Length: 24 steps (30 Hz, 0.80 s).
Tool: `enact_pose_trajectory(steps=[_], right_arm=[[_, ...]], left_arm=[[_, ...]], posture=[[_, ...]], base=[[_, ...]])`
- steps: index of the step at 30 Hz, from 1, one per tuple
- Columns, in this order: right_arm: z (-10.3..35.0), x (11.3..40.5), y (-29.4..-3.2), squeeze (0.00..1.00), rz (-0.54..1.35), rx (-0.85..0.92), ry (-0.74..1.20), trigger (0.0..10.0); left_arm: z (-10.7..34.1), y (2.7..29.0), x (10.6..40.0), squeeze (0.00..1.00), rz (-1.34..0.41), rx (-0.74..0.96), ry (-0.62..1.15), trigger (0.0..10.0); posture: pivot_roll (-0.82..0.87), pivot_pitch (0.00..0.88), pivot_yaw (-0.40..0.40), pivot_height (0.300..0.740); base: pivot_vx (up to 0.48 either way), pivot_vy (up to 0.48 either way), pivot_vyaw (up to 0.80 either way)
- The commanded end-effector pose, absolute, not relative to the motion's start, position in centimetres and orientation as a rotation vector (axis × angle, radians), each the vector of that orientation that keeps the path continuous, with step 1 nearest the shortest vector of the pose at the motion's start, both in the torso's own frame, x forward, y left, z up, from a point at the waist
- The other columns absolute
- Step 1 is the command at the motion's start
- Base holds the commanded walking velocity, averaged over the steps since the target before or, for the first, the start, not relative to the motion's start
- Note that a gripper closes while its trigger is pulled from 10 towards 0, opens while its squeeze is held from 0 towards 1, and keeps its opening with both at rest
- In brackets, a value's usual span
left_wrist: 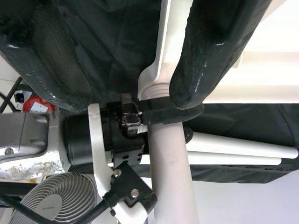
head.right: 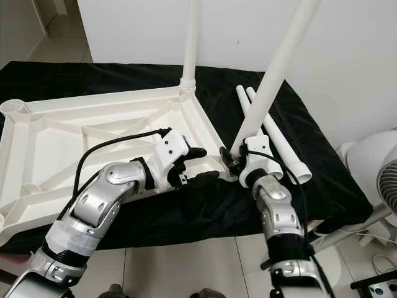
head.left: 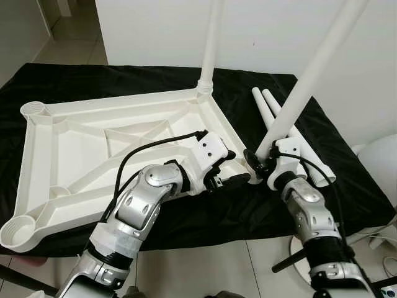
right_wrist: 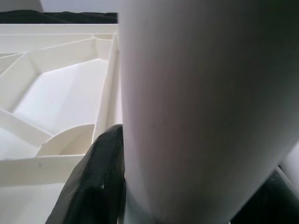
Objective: Building children table
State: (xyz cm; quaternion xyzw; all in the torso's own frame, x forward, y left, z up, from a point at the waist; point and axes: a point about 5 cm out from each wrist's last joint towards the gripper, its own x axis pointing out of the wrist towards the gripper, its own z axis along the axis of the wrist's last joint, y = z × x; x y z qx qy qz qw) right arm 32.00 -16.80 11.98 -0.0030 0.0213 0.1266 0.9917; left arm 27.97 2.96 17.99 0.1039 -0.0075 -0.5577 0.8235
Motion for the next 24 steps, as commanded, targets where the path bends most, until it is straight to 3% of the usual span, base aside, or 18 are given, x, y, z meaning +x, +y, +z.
enact_pose_trajectory(steps=[1,11,21,22,23,24], right_arm=[[10.8,31.6,-16.5,0.0,0.212,0.011,0.112,10.0],[10.6,30.0,-13.1,0.0,-0.182,0.117,0.148,10.0],[11.5,30.1,-12.2,0.0,-0.103,0.148,0.102,10.0],[11.7,30.0,-12.4,0.9,-0.106,0.144,0.092,10.0],[11.8,30.0,-12.7,1.0,-0.11,0.144,0.086,10.0],[11.9,29.9,-12.9,1.0,-0.101,0.154,0.08,10.0]], left_arm=[[18.2,3.0,28.2,0.0,-1.14,0.227,-0.024,10.0],[18.2,3.0,28.0,0.0,-1.146,0.226,-0.026,10.0],[18.1,3.0,27.9,0.0,-1.154,0.229,-0.023,10.0],[18.1,3.0,27.9,0.0,-1.155,0.231,-0.024,10.0],[18.2,3.0,28.0,0.0,-1.154,0.231,-0.025,10.0],[18.2,3.0,28.0,0.0,-1.154,0.23,-0.025,10.0]], posture=[[0.07,0.0,-0.082,0.74],[0.08,0.0,-0.087,0.74],[0.08,0.0,-0.08,0.74],[0.08,0.0,-0.08,0.74],[0.08,0.0,-0.082,0.74],[0.07,0.0,-0.082,0.74]], base=[[0.0,0.0,0.0],[0.0,0.0,0.0],[0.0,0.0,0.0],[0.0,0.0,0.0],[0.0,0.0,0.0],[0.0,0.0,0.0]])
